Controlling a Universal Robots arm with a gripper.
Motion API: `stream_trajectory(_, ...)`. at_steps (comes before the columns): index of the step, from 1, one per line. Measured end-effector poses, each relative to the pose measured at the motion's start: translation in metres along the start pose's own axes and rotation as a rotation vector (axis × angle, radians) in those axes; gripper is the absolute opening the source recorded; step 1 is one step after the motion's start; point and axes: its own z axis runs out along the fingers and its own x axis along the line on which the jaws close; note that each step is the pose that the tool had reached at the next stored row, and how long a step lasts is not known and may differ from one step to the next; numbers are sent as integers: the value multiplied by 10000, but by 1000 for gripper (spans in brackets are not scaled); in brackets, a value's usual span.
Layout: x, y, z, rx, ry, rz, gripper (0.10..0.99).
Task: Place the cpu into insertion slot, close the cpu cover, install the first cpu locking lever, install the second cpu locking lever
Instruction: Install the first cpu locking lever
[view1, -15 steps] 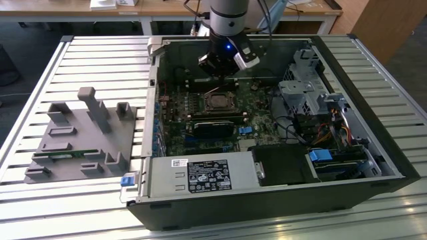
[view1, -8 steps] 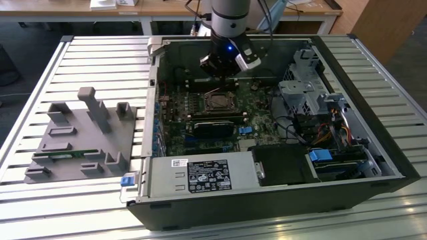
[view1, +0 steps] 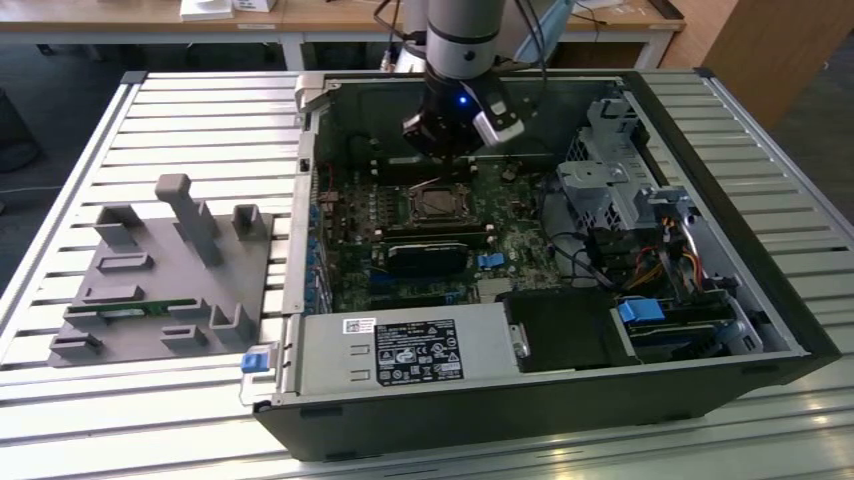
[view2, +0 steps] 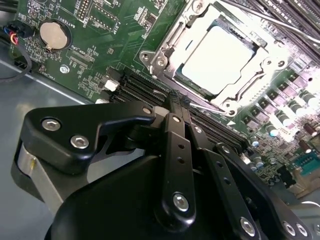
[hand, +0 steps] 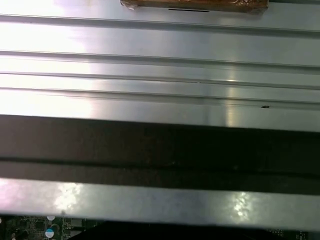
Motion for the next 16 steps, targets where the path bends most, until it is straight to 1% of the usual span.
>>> stream_trajectory(13, -37, -11, 136, 0, 31, 23, 118)
stream_trajectory(16, -40, -13, 150, 1, 35, 27, 118)
